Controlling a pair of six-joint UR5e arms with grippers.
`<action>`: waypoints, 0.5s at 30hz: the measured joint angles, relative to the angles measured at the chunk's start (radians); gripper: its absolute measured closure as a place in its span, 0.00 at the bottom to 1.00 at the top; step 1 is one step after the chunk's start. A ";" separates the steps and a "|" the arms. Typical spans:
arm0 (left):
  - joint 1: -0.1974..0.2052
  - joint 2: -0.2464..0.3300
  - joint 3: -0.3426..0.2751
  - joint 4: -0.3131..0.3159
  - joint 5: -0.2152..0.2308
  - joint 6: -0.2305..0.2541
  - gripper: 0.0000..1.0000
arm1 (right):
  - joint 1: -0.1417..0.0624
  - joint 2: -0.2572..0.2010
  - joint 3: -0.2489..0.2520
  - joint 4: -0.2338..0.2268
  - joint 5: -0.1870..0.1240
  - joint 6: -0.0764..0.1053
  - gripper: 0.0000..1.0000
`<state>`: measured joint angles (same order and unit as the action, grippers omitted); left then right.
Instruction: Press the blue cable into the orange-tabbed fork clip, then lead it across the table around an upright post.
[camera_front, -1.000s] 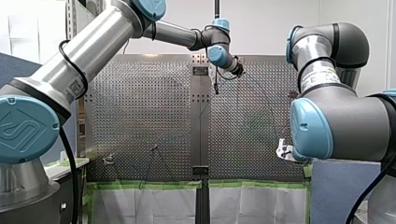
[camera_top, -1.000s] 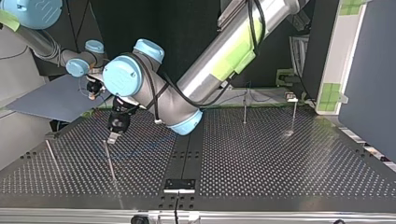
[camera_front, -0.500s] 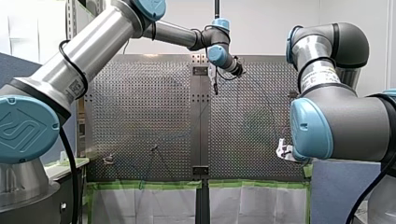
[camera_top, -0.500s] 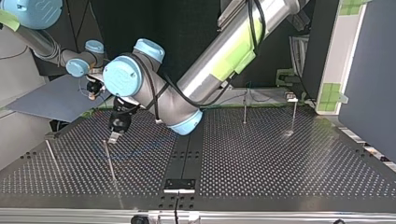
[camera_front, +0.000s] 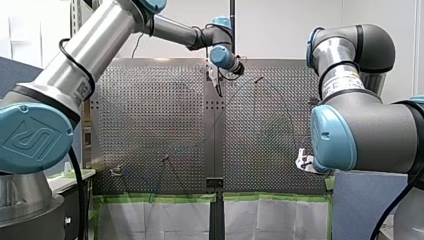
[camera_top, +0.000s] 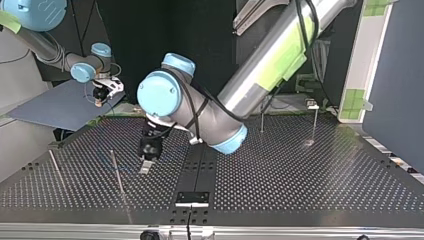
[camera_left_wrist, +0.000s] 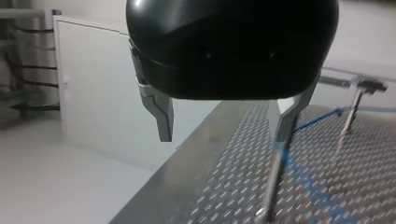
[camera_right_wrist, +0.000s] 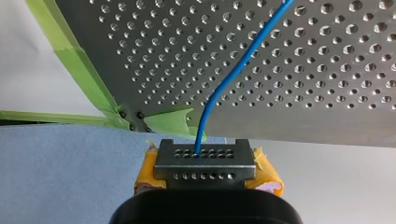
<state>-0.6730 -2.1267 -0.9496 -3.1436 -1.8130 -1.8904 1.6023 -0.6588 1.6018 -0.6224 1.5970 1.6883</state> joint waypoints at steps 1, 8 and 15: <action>0.010 0.010 -0.010 0.011 -0.002 0.005 0.00 | 0.000 0.000 0.000 -0.001 0.000 0.000 1.00; 0.052 0.071 -0.071 0.072 -0.018 0.039 0.00 | 0.000 0.000 -0.001 -0.003 0.001 0.005 1.00; 0.049 0.141 -0.141 0.141 -0.054 0.065 0.00 | 0.000 0.000 -0.001 -0.004 0.000 0.009 1.00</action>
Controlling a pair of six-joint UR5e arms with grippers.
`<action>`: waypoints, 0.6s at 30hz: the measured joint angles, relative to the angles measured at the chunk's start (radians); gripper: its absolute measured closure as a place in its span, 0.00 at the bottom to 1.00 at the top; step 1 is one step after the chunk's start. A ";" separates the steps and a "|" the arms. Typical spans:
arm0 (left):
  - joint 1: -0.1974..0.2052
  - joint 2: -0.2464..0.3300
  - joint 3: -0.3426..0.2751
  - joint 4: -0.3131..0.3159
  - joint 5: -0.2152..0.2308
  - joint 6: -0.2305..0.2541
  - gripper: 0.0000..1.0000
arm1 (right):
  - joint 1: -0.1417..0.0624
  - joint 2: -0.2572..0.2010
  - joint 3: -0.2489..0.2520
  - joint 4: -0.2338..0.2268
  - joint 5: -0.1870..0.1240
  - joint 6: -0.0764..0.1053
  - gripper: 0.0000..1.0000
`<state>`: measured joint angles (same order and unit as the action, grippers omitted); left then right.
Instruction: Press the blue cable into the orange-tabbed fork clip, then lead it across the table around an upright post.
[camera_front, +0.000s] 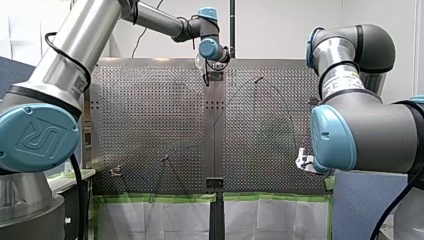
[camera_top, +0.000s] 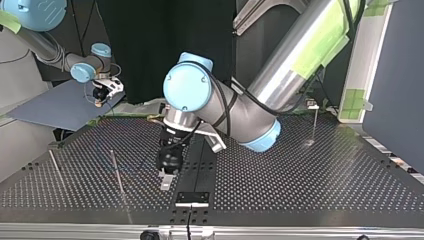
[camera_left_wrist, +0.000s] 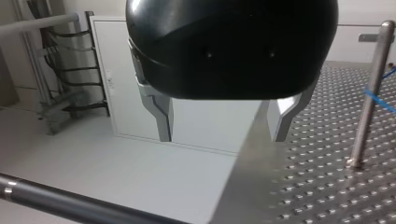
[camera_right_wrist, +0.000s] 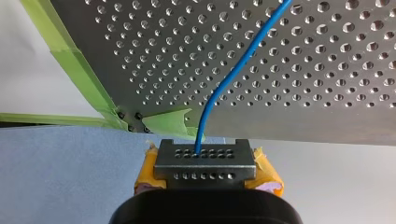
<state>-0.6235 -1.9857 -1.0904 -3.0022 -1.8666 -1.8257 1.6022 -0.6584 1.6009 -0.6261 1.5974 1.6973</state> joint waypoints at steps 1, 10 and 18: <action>0.000 0.011 -0.011 0.010 -0.008 0.004 0.00 | 0.000 0.000 0.000 0.000 -0.001 0.000 1.00; -0.005 0.084 -0.084 0.084 -0.026 0.001 0.00 | 0.002 0.001 0.000 0.000 -0.007 0.001 1.00; -0.014 0.149 -0.149 0.149 -0.028 -0.004 0.00 | 0.009 0.000 0.000 0.001 -0.009 0.001 1.00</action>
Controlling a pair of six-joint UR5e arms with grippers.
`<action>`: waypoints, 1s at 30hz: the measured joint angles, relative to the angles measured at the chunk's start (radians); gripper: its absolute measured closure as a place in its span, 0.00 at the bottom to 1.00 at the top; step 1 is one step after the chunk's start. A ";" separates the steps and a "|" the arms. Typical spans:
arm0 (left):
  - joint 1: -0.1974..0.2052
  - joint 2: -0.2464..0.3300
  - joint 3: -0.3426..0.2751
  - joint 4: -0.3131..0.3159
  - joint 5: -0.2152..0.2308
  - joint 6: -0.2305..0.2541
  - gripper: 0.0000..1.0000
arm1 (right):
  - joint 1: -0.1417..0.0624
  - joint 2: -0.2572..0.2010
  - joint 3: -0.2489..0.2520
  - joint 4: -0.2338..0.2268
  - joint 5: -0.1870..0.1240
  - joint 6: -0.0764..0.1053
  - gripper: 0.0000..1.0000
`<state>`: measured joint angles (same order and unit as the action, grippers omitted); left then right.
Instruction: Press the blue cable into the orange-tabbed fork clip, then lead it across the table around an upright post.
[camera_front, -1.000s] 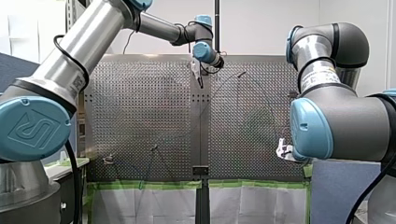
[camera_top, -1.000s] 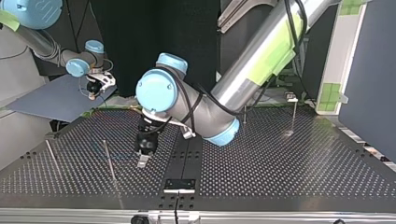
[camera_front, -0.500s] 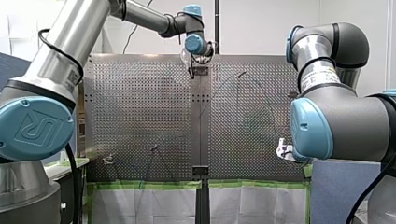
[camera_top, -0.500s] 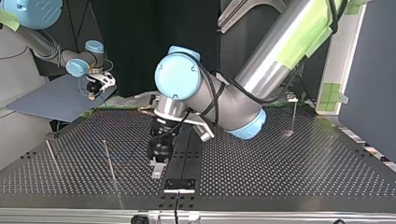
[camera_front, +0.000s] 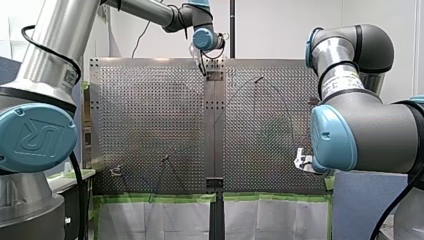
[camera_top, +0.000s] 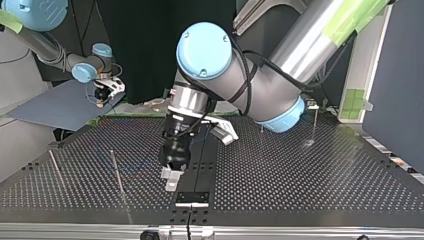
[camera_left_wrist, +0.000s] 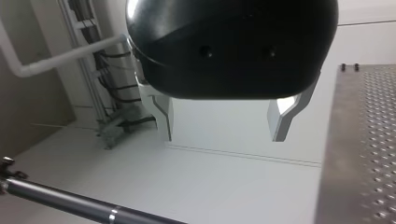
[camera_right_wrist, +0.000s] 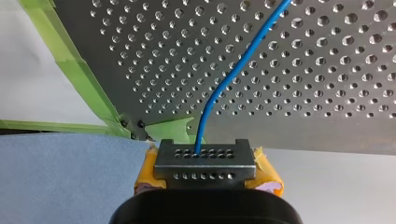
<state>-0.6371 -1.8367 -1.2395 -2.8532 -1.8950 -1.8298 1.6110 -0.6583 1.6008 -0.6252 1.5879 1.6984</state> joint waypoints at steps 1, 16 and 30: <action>-0.001 0.011 -0.010 0.010 0.000 -0.001 0.00 | 0.001 0.000 0.000 0.000 0.000 0.000 1.00; -0.021 0.148 -0.148 0.147 -0.024 -0.015 0.00 | 0.006 0.000 0.000 -0.002 0.000 0.001 1.00; -0.038 0.219 -0.269 0.268 -0.039 -0.023 0.00 | 0.011 0.000 0.000 -0.004 -0.002 0.002 1.00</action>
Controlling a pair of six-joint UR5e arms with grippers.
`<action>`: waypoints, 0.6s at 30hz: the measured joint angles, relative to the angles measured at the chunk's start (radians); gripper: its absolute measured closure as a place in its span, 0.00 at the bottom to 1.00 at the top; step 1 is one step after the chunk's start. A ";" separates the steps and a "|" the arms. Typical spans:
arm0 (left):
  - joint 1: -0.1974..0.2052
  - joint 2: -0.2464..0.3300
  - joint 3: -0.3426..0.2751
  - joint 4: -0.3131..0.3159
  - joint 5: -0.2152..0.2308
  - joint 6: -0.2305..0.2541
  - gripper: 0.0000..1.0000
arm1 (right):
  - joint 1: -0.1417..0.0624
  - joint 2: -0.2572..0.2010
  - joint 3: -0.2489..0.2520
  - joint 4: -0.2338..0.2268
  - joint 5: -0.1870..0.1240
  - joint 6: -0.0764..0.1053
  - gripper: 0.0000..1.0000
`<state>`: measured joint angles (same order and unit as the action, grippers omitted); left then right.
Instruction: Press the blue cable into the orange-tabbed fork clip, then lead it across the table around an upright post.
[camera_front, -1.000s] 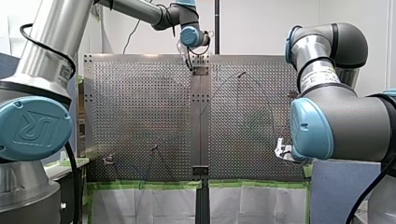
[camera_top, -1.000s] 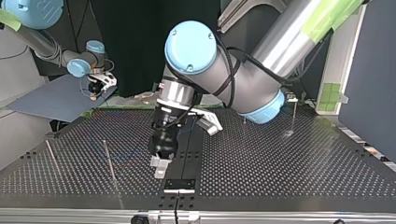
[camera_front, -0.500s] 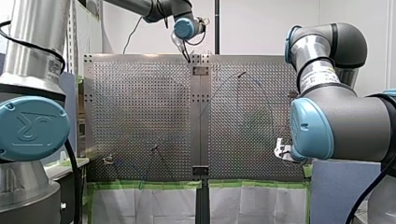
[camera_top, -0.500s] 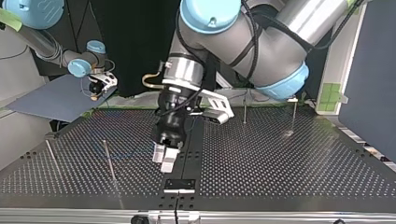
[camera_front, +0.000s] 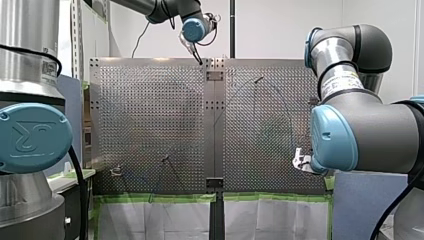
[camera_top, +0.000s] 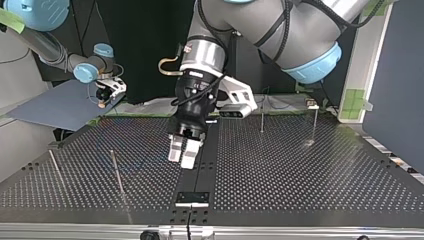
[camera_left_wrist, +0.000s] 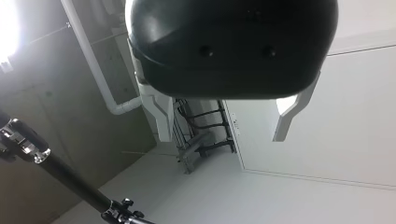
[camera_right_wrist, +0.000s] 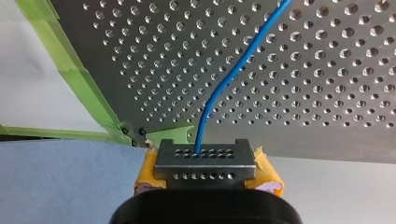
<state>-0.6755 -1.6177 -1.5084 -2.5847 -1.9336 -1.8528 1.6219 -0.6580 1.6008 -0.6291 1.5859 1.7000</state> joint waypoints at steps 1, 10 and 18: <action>-0.001 0.000 -0.011 0.011 -0.002 0.000 0.00 | 0.000 0.000 0.000 0.000 -0.001 0.000 1.00; -0.012 -0.028 -0.088 0.050 -0.004 -0.003 0.00 | 0.003 0.000 0.000 0.000 -0.007 0.000 1.00; -0.009 -0.069 -0.159 0.110 0.006 -0.032 0.00 | 0.005 0.000 0.000 -0.001 -0.007 0.000 1.00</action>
<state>-0.6844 -1.6867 -1.6678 -2.4743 -1.9274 -1.8845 1.6273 -0.6577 1.6009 -0.6300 1.5785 1.6999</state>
